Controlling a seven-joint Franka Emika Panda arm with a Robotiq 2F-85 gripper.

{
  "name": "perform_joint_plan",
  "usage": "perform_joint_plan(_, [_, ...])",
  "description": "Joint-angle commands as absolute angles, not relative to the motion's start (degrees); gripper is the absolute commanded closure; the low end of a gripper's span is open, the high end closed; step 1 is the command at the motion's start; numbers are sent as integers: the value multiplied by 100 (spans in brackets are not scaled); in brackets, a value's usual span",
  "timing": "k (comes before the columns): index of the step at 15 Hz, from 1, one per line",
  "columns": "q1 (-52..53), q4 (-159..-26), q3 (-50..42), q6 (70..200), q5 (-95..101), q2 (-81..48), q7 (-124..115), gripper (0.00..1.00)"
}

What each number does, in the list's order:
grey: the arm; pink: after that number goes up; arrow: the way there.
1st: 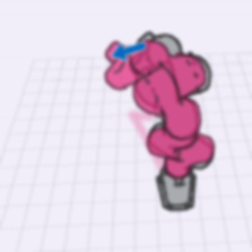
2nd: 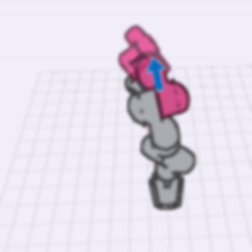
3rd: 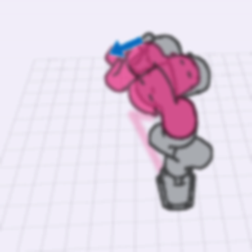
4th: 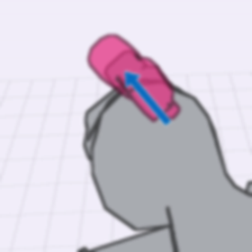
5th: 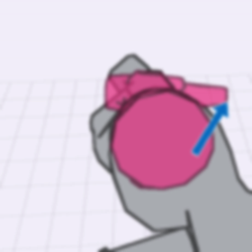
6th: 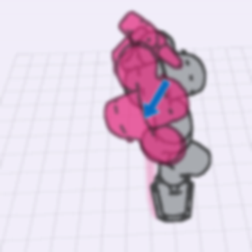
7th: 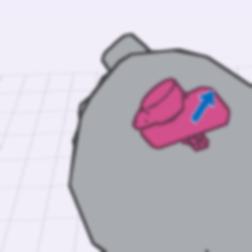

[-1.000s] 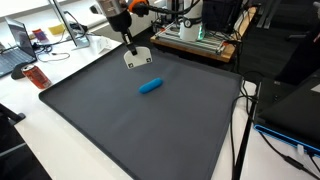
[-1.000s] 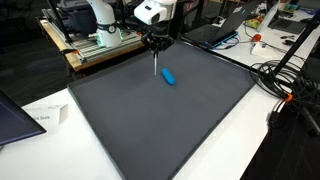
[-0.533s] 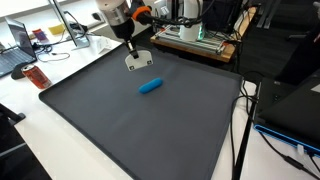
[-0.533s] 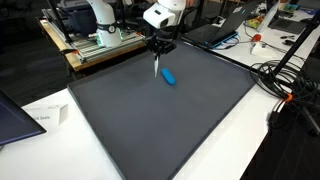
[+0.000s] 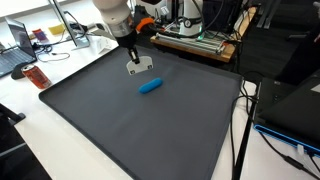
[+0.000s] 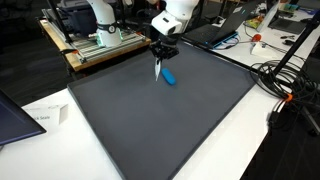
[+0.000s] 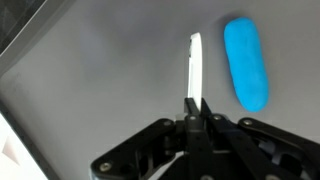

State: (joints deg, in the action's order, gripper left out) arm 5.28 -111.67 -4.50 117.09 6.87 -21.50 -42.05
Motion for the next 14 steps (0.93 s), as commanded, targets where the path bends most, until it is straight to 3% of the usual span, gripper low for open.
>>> perform_joint_plan(1, [682, -10919, -504, 11466, 996, -2362, -4528, 99])
perform_joint_plan(14, [838, -11139, -498, 11680, 1361, -2450, -4861, 99])
